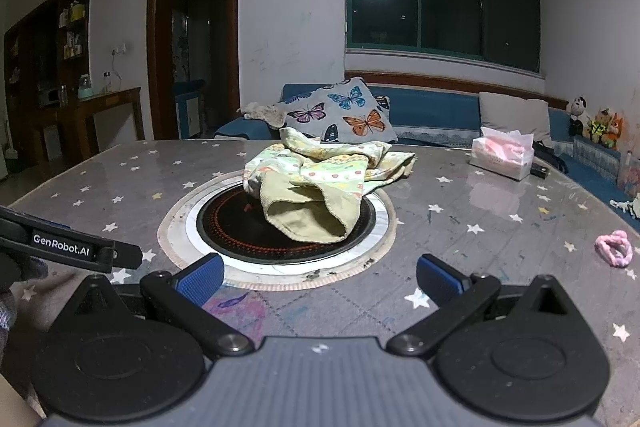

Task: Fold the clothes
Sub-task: 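Move both tools toward the crumpled printed shirt on the hob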

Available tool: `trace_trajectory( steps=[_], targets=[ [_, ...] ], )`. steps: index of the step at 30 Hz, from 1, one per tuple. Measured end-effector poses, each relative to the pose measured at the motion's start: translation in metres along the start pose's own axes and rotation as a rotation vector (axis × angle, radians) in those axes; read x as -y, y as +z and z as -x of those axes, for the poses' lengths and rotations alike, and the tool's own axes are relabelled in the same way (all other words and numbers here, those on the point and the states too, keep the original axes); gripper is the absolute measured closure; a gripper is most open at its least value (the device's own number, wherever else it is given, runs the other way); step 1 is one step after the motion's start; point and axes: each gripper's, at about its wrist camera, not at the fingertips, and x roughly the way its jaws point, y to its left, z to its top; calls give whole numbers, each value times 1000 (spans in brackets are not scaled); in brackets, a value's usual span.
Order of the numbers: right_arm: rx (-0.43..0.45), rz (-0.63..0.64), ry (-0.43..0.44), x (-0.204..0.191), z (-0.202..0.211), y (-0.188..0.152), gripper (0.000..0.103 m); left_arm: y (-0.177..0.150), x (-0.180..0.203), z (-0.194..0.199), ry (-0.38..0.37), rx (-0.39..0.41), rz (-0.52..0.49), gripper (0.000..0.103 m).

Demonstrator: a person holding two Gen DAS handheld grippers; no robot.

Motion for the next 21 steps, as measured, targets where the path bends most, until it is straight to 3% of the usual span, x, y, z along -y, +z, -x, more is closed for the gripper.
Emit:
trace_trajectory(
  steps=[6,21],
  targets=[
    [-4,27,2,-6,2,1,0,-3,-2,3,-35,4,11,0],
    [-47,30,32,-7,-5,4,0,-1,5,-2,-38,-53,-18,0]
  ],
)
